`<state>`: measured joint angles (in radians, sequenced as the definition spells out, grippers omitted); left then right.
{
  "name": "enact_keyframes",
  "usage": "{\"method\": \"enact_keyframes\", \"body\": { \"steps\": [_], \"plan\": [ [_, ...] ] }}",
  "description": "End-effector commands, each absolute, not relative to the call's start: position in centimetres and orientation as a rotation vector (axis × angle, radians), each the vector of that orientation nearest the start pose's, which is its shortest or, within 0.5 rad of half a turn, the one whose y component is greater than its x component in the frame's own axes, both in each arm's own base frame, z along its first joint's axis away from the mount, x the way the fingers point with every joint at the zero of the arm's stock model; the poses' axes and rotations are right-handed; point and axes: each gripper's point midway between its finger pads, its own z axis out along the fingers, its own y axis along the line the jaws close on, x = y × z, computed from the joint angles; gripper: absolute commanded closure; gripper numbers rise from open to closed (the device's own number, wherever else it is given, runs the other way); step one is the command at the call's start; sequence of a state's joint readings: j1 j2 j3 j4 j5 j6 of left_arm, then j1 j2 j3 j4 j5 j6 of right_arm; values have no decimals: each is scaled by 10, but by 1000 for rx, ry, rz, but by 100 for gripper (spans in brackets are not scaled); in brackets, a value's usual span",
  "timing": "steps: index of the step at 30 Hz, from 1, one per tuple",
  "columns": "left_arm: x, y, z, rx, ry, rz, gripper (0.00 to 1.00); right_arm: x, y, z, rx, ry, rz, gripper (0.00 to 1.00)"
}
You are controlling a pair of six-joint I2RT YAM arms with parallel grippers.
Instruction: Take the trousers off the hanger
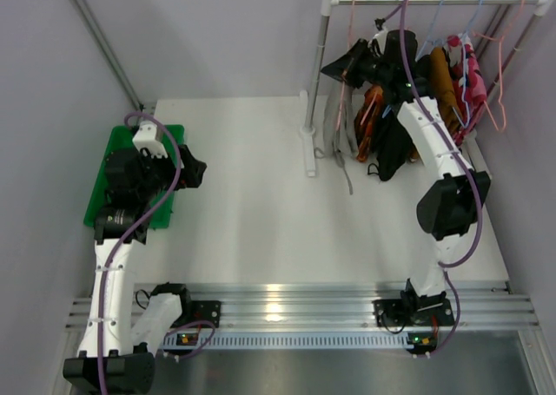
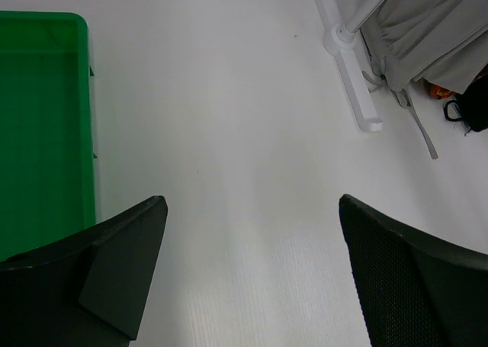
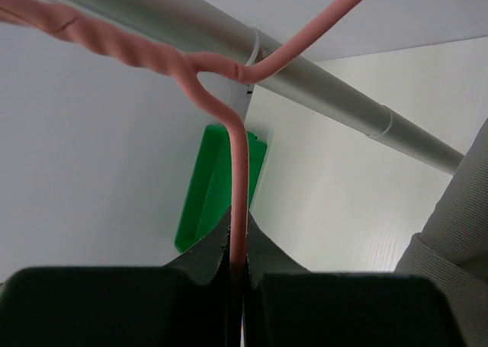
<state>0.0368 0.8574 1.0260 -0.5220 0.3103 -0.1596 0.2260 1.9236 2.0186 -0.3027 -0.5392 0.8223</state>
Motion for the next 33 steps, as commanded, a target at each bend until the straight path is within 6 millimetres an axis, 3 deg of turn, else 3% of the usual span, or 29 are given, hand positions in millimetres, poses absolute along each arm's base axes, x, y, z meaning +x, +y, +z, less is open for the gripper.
{"method": "enact_keyframes", "body": {
  "steps": [1,6,12,15,21,28,33],
  "plan": [
    [295,-50,315,35,1833,-387,1,471,232,478,-26,1629,1270,100],
    [294,-51,323,42,1811,-382,1,434,223,530,-124,1474,1266,100],
    [295,-51,329,35,1799,-389,1,397,209,563,-168,1393,1255,100],
    [295,-52,333,35,1792,-395,1,379,203,562,-159,1413,1277,100],
    [287,-66,337,131,1763,-454,1,338,198,531,-194,1498,1311,100],
    [260,-91,321,326,1755,-562,1,288,199,493,-239,1585,1366,100],
    [243,-95,310,409,1744,-552,1,251,215,487,-336,1592,1424,100]
  ]
}}
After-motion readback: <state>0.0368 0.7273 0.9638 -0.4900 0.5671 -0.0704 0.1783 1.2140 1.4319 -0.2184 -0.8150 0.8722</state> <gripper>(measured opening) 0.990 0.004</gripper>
